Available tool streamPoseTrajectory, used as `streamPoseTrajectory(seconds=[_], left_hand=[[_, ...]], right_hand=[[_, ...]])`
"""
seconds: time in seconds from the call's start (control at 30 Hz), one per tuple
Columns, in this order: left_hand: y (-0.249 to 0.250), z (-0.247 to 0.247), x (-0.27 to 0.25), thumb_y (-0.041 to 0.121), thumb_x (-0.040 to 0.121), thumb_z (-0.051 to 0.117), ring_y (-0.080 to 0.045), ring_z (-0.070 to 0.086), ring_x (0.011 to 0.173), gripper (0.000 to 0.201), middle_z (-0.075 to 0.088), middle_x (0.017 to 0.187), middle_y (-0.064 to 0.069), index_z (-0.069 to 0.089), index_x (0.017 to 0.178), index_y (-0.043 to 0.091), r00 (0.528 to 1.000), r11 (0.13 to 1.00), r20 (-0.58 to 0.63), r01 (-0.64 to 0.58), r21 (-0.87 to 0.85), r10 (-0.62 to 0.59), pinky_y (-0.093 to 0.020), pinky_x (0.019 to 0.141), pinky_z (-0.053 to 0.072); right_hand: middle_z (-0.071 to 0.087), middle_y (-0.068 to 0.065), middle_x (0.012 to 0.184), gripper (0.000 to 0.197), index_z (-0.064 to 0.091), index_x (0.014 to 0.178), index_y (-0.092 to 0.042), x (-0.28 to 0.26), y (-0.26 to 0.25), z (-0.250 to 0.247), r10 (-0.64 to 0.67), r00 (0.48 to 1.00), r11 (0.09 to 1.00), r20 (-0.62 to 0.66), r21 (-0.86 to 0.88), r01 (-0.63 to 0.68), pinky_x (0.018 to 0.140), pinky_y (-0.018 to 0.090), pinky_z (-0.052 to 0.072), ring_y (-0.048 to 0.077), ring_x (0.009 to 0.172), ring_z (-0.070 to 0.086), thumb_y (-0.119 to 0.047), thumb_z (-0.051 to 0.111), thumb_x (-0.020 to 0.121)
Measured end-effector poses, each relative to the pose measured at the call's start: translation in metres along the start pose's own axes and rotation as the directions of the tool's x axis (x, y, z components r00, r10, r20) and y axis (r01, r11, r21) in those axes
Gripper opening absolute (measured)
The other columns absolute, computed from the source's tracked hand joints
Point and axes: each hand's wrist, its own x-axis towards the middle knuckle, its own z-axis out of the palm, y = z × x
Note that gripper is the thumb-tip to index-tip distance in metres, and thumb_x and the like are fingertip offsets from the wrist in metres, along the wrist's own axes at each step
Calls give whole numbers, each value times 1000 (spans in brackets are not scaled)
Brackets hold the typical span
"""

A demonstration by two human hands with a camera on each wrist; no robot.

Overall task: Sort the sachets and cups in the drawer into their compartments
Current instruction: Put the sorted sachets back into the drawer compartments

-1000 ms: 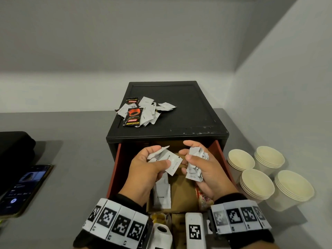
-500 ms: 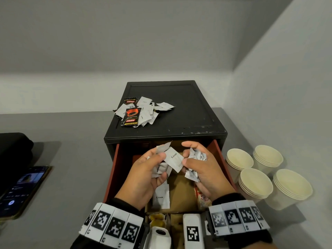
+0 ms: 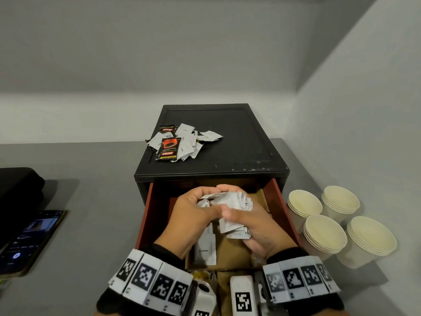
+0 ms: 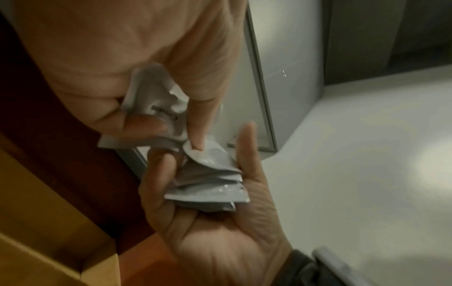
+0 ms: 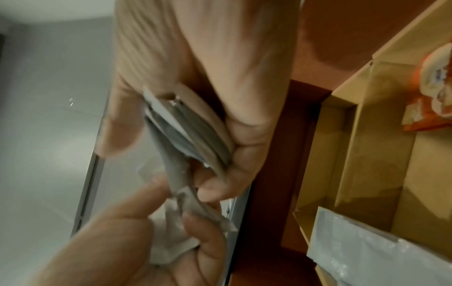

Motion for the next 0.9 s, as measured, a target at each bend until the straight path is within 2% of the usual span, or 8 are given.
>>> streamPoseTrajectory(seconds=[0.1, 0.23, 0.33, 0.43, 0.5, 0.57, 0.7, 0.9], left_hand=[[-4, -1, 2, 2, 75, 74, -10, 62, 66, 29, 68, 88, -7, 64, 99, 14, 998, 1000, -65, 1, 3, -1, -19, 53, 48], [-4, -5, 3, 18, 85, 65, -9, 60, 65, 23, 68, 93, -8, 63, 108, 17, 993, 991, -71, 85, -101, -92, -20, 53, 46], [0, -9, 0, 29, 90, 57, -10, 56, 66, 22, 65, 86, -3, 66, 108, 19, 994, 985, -25, 105, -136, -109, -19, 51, 45], [-1, -9, -2, 16, 95, 49, -11, 61, 66, 27, 68, 96, -2, 65, 114, 25, 996, 994, -26, 82, -75, -84, -21, 55, 48], [-3, -9, -2, 6, 94, 49, -12, 66, 72, 39, 65, 110, 2, 61, 117, 35, 998, 999, -35, 54, -3, -54, -29, 67, 52], [-5, -9, -2, 2, 92, 51, -14, 65, 77, 49, 61, 116, 4, 55, 121, 42, 998, 999, -42, 38, 17, -37, -29, 69, 53], [-5, -8, 1, 0, 89, 57, -15, 65, 76, 67, 58, 111, 7, 32, 140, 38, 996, 996, -45, 81, -23, -82, -25, 65, 55], [-8, -6, 0, 9, 91, 56, -17, 65, 73, 16, 69, 93, -4, 57, 105, 16, 996, 998, -54, 66, 1, -65, -28, 66, 50]], right_hand=[[64, 18, 111, 57, 58, 115, -15, -1, -1, 3, -1, 996, 985, -92, -172, -15, 80, 37, 55, 27, 96, 65, 9, 63, 64], [66, 9, 102, 56, 58, 117, -20, -5, -8, -1, -48, 987, 971, -151, -241, 11, 69, 31, 56, 21, 83, 69, 20, 47, 81], [68, 3, 94, 54, 59, 112, -27, -6, -10, -6, -125, 966, 954, -225, -293, 56, 69, 27, 54, 17, 81, 67, 17, 50, 82], [67, 3, 94, 57, 59, 114, -31, -4, -8, -9, -162, 954, 940, -251, -334, 72, 68, 25, 49, 17, 85, 60, 14, 54, 81], [64, 3, 105, 60, 56, 118, -39, -3, -5, -9, -167, 949, 936, -269, -346, 67, 77, 30, 50, 19, 93, 58, 5, 60, 77], [62, 0, 114, 59, 54, 119, -46, -2, -4, -8, -166, 944, 939, -286, -339, 63, 88, 35, 49, 19, 101, 56, -12, 66, 72], [62, 6, 115, 55, 54, 122, -34, -2, -5, -10, -174, 944, 963, -280, -248, 104, 72, 25, 50, 13, 84, 60, -26, 69, 70], [61, 10, 117, 44, 59, 115, -32, -1, -1, -15, -194, 929, 967, -317, -224, 125, 71, 26, 49, 18, 93, 59, -30, 73, 73]])
